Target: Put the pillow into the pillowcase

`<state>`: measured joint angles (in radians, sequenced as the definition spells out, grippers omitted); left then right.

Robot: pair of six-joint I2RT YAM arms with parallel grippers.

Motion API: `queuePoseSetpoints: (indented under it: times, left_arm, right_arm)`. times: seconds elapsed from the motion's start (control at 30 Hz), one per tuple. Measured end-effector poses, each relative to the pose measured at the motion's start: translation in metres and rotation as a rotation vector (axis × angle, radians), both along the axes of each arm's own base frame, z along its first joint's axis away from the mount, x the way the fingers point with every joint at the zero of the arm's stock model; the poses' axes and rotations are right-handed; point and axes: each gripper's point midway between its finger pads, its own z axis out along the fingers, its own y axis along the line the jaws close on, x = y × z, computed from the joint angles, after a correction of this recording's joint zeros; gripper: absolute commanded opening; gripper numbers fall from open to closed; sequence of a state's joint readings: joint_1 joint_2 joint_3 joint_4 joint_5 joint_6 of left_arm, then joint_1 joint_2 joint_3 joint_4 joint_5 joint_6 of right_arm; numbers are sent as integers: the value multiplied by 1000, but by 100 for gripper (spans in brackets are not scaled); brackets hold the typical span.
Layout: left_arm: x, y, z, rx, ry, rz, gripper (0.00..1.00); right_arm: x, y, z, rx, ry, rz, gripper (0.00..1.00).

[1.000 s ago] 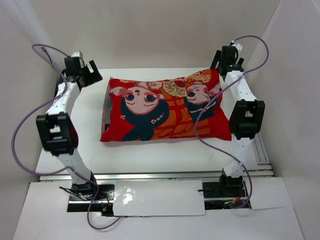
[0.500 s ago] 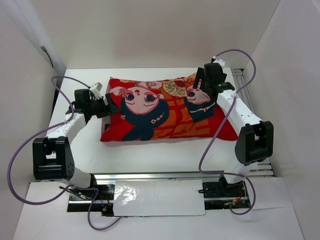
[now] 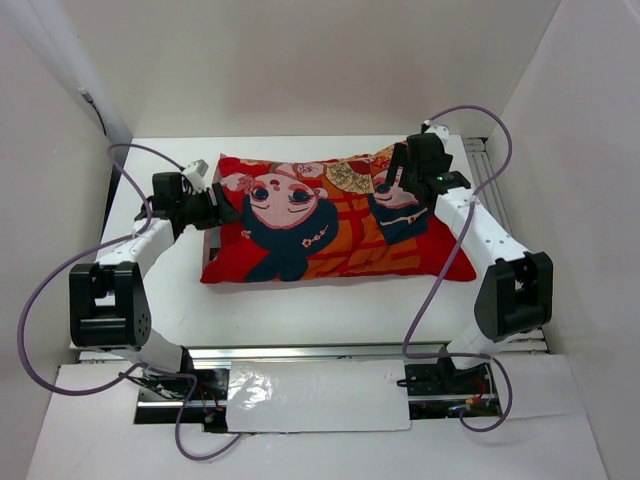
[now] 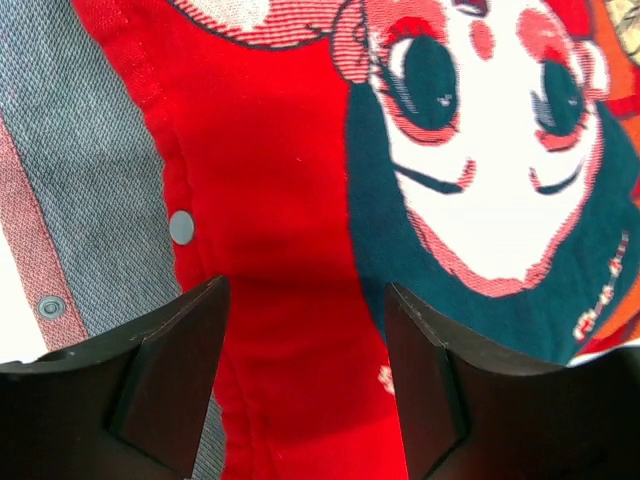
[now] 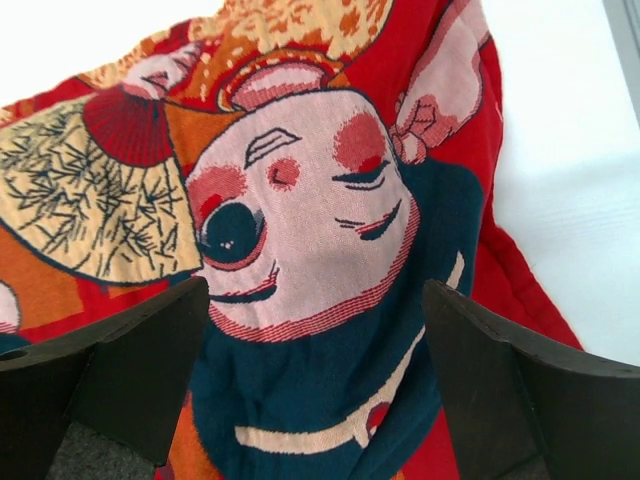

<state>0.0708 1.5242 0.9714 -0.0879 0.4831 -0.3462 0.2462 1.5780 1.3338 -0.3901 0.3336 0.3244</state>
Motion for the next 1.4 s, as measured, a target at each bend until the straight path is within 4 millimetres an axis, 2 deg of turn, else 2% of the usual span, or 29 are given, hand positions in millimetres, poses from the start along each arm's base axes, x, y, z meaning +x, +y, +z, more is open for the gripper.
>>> queuePoseSetpoints:
  times: [0.07, 0.1, 0.2, 0.23, 0.27, 0.53, 0.77, 0.87, 1.07, 1.13, 1.3, 1.4]
  left_arm:
    - [2, 0, -6, 7, 13, -1, 69]
    - [3, -1, -10, 7, 26, -2, 55]
    - [6, -1, -21, 9, 63, 0, 20]
    - [7, -2, -23, 10, 72, 0, 2]
    - [9, -2, -24, 13, 75, 0, 0]
    - [13, 7, -10, 57, 84, 46, 0]
    - [17, 23, 27, 135, 53, 120, 0]
    - [18, 31, 37, 169, 39, 159, 1]
    - [15, 40, 36, 211, 59, 188, 6]
    - [14, 41, 35, 219, 60, 180, 10]
    - [12, 45, 30, 231, 73, 193, 12]
    - [7, 53, 20, 226, 99, 210, 29]
  right_arm:
    - [-1, 0, 5, 3, -11, 0, 94]
    - [-1, -1, 6, 3, -15, -1, 94]
    - [-3, -1, 10, 4, -23, -3, 94]
    - [-3, -1, 11, 3, -24, -3, 94]
    - [-4, -1, 11, 3, -26, -2, 94]
    - [-20, -1, 1, -13, 11, -3, 94]
    - [-28, -5, -14, -32, 49, -14, 94]
    - [-32, -7, -23, -40, 74, -16, 94]
    - [-37, -5, -34, -33, 99, -1, 94]
    - [-45, 0, -47, -23, 126, 33, 94]
    - [-66, 10, -77, -2, 209, 101, 94]
    - [-68, 14, -76, 14, 208, 121, 94]
